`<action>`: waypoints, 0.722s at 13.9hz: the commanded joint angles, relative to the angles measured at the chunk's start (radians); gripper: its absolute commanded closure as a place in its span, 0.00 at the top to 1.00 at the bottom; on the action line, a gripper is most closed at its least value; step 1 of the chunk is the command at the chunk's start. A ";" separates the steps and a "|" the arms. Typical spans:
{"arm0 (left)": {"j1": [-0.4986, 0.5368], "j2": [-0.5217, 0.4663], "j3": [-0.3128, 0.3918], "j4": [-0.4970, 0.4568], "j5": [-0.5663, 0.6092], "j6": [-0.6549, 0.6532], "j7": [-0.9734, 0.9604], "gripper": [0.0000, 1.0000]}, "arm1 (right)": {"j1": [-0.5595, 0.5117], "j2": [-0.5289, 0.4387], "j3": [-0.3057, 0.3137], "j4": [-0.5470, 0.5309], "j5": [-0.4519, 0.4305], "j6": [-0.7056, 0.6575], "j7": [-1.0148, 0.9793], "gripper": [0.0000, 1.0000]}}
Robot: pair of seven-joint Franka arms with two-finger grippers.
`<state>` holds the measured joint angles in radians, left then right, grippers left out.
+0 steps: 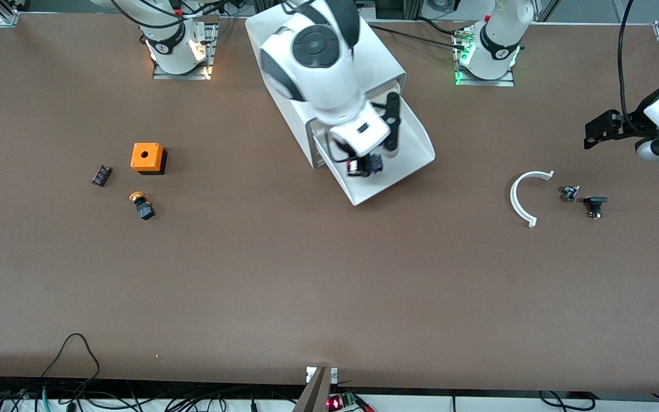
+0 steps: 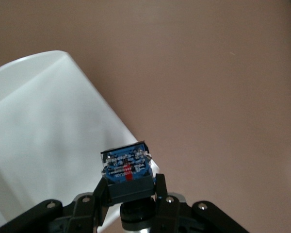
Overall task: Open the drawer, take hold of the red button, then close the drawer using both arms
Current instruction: 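Lift the red button out of the drawer with the right gripper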
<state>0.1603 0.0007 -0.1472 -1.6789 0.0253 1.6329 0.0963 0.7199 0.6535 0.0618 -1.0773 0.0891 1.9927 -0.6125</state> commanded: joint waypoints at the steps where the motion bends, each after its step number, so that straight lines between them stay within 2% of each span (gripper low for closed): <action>1: -0.018 0.083 0.008 0.010 -0.002 0.077 -0.012 1.00 | -0.083 -0.092 0.009 -0.110 -0.014 0.043 0.167 0.28; 3: -0.051 0.143 0.002 -0.019 -0.004 0.157 -0.059 1.00 | -0.161 -0.132 0.007 -0.171 -0.011 0.046 0.274 0.28; 6: -0.145 0.246 -0.005 -0.067 -0.004 0.322 -0.274 1.00 | -0.285 -0.202 0.000 -0.356 -0.012 0.048 0.460 0.28; 9: -0.261 0.372 -0.006 -0.093 -0.004 0.477 -0.511 1.00 | -0.358 -0.254 -0.010 -0.528 -0.023 0.048 0.635 0.28; 10: -0.292 0.392 -0.006 -0.117 -0.004 0.545 -0.570 1.00 | -0.364 -0.261 -0.019 -0.564 -0.058 0.052 0.705 0.28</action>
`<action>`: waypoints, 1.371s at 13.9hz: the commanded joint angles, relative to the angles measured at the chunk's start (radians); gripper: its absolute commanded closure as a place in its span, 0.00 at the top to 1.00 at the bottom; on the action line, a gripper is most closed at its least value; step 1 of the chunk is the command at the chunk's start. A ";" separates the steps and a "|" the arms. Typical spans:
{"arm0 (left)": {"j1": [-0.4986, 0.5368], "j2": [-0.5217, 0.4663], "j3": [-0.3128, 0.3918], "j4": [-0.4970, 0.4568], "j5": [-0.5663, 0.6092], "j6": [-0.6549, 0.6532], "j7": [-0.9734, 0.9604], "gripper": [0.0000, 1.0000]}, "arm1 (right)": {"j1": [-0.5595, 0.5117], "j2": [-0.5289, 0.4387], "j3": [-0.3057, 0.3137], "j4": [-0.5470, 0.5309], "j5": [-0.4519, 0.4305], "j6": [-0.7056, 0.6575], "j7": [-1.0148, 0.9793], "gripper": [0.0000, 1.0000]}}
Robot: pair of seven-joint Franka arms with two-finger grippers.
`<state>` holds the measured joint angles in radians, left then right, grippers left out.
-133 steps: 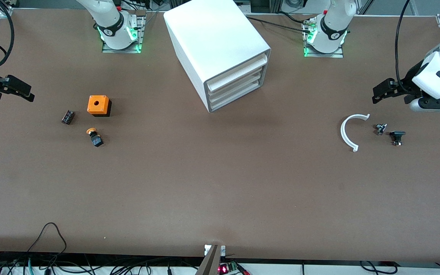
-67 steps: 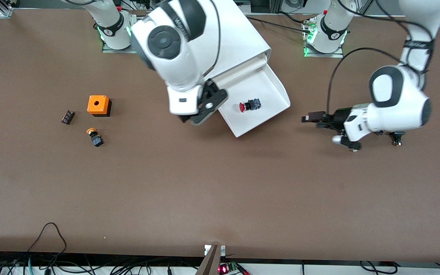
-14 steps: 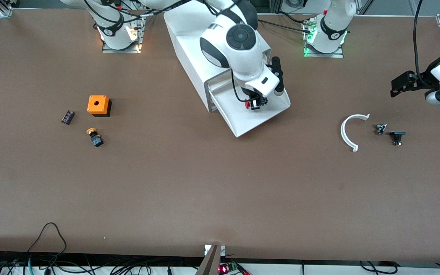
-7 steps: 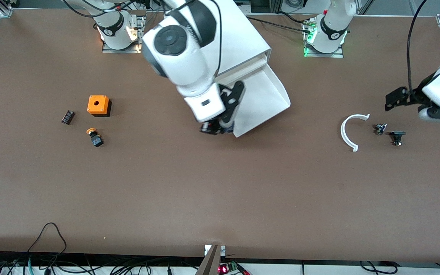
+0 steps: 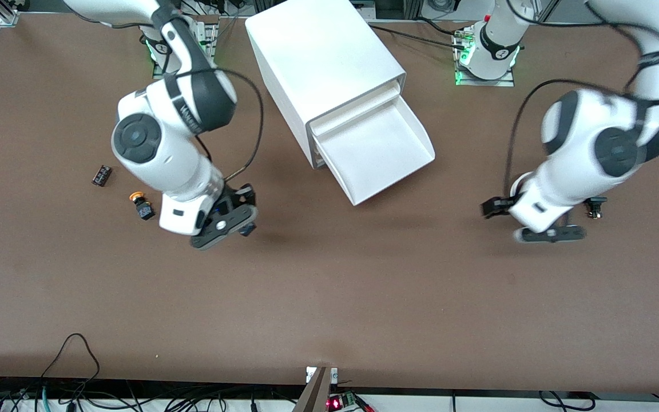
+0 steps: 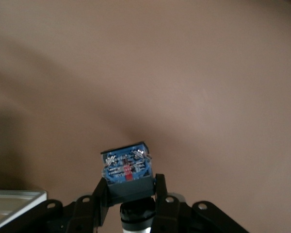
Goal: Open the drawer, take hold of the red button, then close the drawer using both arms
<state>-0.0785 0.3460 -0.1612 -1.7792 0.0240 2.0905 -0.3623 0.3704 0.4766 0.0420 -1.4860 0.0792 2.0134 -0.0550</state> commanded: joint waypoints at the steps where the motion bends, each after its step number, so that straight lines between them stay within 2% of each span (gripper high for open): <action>1: -0.088 0.050 0.008 -0.072 -0.003 0.162 -0.154 1.00 | -0.021 -0.087 0.001 -0.189 -0.093 0.031 0.194 0.28; 3: -0.139 0.033 0.002 -0.164 -0.003 0.239 -0.207 1.00 | -0.039 -0.089 -0.001 -0.262 -0.151 0.051 0.282 0.28; 4: -0.141 0.024 -0.035 -0.190 -0.004 0.241 -0.207 1.00 | -0.051 -0.104 -0.005 -0.319 -0.154 0.082 0.326 0.29; 7: -0.141 -0.024 -0.162 -0.267 -0.004 0.240 -0.205 1.00 | -0.116 -0.164 -0.010 -0.583 -0.170 0.357 0.324 0.30; 9: -0.142 -0.036 -0.198 -0.305 -0.004 0.240 -0.199 1.00 | -0.131 -0.161 -0.010 -0.687 -0.173 0.517 0.305 0.30; 11: -0.141 -0.067 -0.231 -0.338 -0.004 0.233 -0.196 1.00 | -0.148 -0.153 -0.010 -0.744 -0.173 0.597 0.294 0.30; 14: -0.139 -0.103 -0.297 -0.399 -0.007 0.221 -0.195 1.00 | -0.157 -0.145 -0.010 -0.772 -0.173 0.617 0.288 0.32; 15: -0.141 -0.110 -0.319 -0.419 -0.007 0.215 -0.195 1.00 | -0.169 -0.139 -0.011 -0.777 -0.171 0.617 0.290 0.40; 16: -0.141 -0.117 -0.346 -0.431 -0.007 0.215 -0.195 1.00 | -0.177 -0.138 -0.011 -0.777 -0.170 0.611 0.303 0.89; 17: -0.141 -0.127 -0.371 -0.443 -0.007 0.215 -0.195 1.00 | -0.177 -0.139 -0.013 -0.774 -0.168 0.607 0.314 1.00; 19: -0.139 -0.137 -0.406 -0.447 -0.007 0.215 -0.195 1.00 | -0.177 -0.156 -0.010 -0.755 -0.167 0.590 0.400 1.00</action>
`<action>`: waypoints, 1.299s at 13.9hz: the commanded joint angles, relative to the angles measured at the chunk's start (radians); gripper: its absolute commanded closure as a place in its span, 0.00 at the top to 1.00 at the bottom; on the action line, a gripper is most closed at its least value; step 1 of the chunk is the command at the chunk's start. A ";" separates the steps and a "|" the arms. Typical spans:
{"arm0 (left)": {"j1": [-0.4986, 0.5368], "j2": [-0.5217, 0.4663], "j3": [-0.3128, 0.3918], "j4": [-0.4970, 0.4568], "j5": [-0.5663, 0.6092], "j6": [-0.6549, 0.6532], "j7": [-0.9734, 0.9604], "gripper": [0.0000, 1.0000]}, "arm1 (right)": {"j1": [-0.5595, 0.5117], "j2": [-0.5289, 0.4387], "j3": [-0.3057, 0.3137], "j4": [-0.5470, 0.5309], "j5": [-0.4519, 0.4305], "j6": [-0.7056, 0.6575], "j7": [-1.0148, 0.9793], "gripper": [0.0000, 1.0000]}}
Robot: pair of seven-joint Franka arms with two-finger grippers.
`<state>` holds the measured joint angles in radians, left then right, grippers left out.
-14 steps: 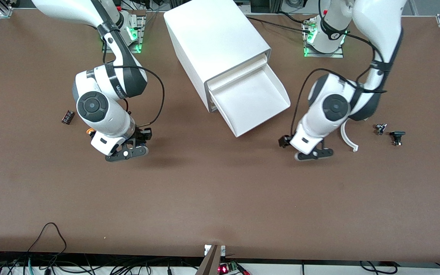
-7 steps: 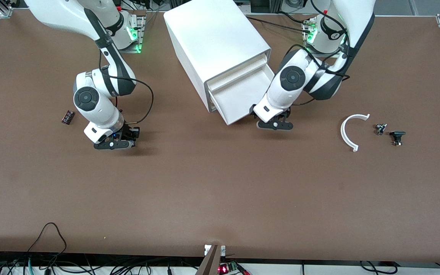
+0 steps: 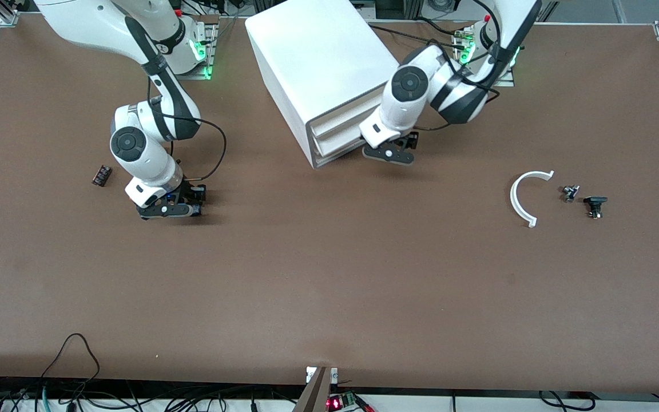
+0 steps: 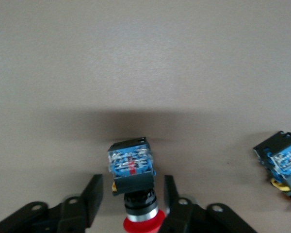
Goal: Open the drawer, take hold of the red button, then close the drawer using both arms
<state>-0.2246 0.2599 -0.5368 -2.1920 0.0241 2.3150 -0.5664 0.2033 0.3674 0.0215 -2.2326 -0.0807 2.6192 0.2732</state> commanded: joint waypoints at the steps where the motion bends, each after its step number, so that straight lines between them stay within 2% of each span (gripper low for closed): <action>1: 0.007 -0.057 -0.037 -0.034 -0.007 -0.009 0.010 1.00 | -0.009 -0.065 0.018 0.008 -0.007 -0.054 0.110 1.00; 4: 0.033 -0.060 -0.035 -0.025 -0.001 0.001 0.014 1.00 | -0.009 -0.096 0.021 0.163 -0.002 -0.288 0.113 1.00; 7: 0.161 -0.083 -0.009 0.018 0.007 0.046 0.016 1.00 | -0.001 -0.124 0.031 0.411 0.004 -0.580 0.112 1.00; 9: 0.221 -0.108 0.062 0.076 0.007 0.057 0.035 1.00 | 0.001 -0.110 0.029 0.595 0.005 -0.747 0.112 1.00; 11: 0.235 -0.145 0.129 0.106 0.007 0.032 0.188 1.00 | -0.013 -0.111 0.029 0.704 -0.004 -0.847 0.110 1.00; 13: 0.246 -0.183 0.199 0.161 0.007 -0.057 0.355 1.00 | -0.094 -0.120 0.046 0.764 0.002 -0.913 0.103 1.00; 18: 0.246 -0.272 0.388 0.354 -0.007 -0.421 0.724 1.00 | -0.195 -0.217 0.049 0.740 0.005 -0.952 0.090 1.00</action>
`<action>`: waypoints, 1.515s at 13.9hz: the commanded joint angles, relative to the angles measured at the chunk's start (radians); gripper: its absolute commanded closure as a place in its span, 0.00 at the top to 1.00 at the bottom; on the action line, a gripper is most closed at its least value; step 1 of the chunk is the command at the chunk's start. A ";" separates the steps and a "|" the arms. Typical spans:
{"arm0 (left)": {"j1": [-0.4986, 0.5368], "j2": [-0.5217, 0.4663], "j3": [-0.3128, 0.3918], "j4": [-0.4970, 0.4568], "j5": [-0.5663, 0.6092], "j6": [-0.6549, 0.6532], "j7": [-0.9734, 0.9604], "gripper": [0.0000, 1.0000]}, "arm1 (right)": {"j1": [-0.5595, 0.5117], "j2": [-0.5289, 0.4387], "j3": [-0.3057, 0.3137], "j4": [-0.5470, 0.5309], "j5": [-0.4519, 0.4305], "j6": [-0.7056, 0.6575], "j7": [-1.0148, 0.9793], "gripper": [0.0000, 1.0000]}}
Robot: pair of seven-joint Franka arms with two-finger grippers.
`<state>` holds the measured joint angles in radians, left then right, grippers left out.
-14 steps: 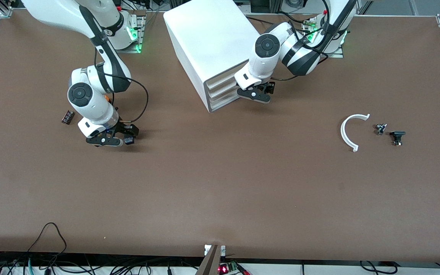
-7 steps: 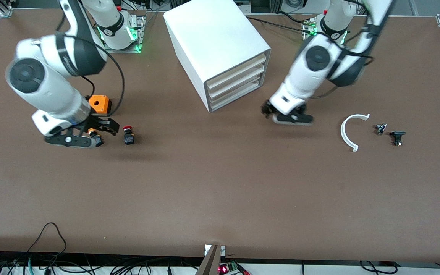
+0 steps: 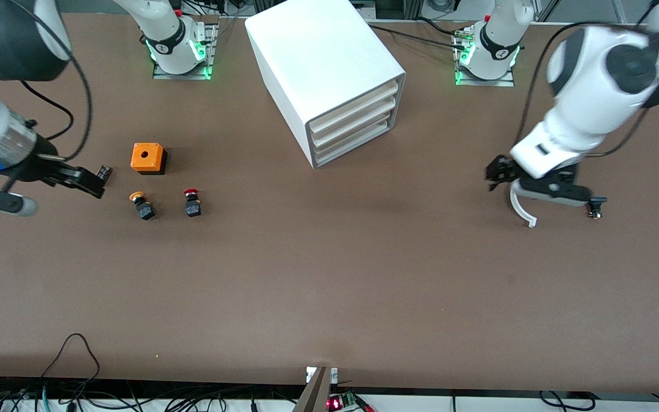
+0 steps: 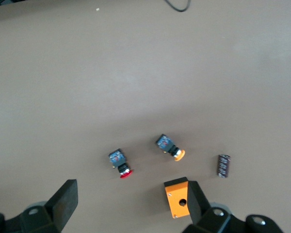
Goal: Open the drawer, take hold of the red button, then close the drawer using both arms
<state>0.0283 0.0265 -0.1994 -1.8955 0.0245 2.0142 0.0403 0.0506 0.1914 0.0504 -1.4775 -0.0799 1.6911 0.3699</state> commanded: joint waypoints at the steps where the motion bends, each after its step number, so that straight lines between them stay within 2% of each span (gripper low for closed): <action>1: -0.007 -0.077 0.079 0.059 -0.006 -0.182 0.165 1.00 | -0.079 -0.047 0.019 -0.018 0.005 -0.022 -0.050 1.00; 3: -0.007 -0.150 0.101 0.061 -0.006 -0.267 0.231 1.00 | -0.089 -0.055 -0.048 -0.021 0.008 -0.024 -0.187 1.00; 5: -0.007 -0.195 0.101 0.061 0.005 -0.294 0.243 1.00 | -0.087 -0.066 -0.070 -0.035 0.017 -0.024 -0.224 1.00; 8: -0.008 -0.197 0.126 0.081 0.003 -0.299 0.251 1.00 | -0.083 -0.089 -0.092 -0.069 0.019 -0.024 -0.334 1.00; 15: -0.007 -0.171 0.132 0.098 -0.020 -0.322 0.189 1.00 | -0.086 -0.109 -0.073 -0.069 0.022 -0.102 -0.419 1.00; 18: -0.005 -0.171 0.130 0.098 -0.035 -0.351 0.047 1.00 | -0.084 -0.112 -0.067 -0.067 0.023 -0.103 -0.404 1.00; 21: -0.005 -0.171 0.130 0.098 -0.041 -0.353 0.039 1.00 | -0.086 -0.128 -0.072 -0.070 0.025 -0.117 -0.367 1.00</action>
<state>0.0255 -0.1563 -0.0742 -1.8265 0.0042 1.6871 0.0975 -0.0330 0.1066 -0.0206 -1.5201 -0.0709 1.5897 -0.0164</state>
